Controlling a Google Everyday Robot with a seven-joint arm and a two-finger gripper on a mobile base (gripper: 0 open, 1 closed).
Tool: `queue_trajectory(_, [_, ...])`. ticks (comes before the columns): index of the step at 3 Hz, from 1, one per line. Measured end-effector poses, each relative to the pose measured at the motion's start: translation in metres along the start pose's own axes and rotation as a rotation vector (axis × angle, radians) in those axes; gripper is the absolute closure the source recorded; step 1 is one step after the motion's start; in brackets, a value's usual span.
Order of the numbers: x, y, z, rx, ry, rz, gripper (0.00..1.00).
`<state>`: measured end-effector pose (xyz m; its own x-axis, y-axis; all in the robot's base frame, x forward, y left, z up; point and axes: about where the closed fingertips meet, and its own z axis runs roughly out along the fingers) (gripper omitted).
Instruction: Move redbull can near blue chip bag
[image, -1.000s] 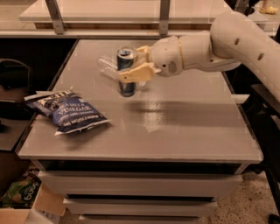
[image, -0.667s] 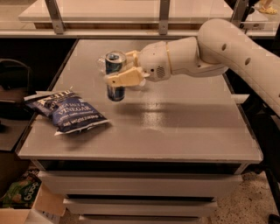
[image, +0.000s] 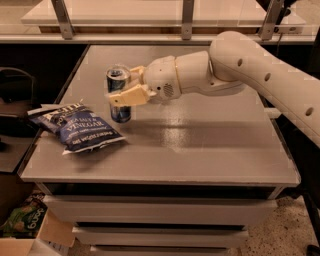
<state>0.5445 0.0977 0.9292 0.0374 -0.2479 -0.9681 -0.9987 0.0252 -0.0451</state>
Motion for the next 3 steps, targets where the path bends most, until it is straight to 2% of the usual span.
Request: queue_trajectory(3, [0.0138,0.0017,0.0146,0.006,0.017,0.029,1.00])
